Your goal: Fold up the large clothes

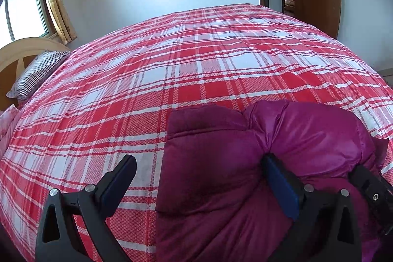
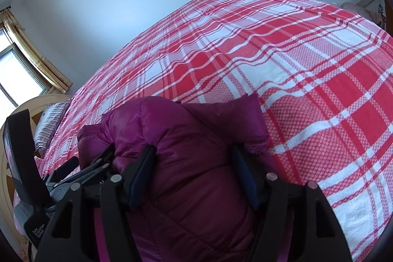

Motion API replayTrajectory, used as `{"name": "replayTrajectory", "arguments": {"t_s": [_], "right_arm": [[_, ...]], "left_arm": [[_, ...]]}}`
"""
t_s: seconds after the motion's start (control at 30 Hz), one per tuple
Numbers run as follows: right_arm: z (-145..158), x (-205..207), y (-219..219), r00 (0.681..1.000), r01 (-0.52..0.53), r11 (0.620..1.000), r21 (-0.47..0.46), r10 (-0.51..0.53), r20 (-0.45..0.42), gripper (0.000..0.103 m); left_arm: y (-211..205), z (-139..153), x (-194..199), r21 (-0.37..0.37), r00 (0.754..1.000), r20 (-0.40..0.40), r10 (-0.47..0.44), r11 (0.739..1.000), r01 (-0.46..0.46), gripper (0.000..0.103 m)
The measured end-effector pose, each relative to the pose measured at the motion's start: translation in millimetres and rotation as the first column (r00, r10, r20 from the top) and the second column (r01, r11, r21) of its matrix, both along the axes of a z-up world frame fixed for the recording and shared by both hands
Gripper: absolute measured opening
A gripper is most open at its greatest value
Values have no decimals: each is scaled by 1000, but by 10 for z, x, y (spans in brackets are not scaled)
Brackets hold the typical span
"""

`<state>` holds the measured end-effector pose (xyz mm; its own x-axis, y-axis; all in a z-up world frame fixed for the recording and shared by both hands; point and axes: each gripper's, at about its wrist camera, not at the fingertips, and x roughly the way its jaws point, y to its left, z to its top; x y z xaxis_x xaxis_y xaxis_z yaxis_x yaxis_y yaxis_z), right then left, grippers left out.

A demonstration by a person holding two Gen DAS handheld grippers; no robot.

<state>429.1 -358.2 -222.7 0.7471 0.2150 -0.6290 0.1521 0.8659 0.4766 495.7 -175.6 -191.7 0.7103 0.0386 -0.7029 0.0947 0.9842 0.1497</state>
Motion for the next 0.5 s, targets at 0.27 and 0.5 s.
{"name": "replayTrajectory", "arguments": {"t_s": [0.27,0.5], "right_arm": [[-18,33,26,1000,-2,1000,-30,1,-16,70],[-30,37,30,1000,-3,999,-41,2,-18,71]], "left_arm": [[79,-35,40,-69,999,-31,-8,998,5,102],[105,-48,50,-104,999,-41,-12,995,7,102]]}}
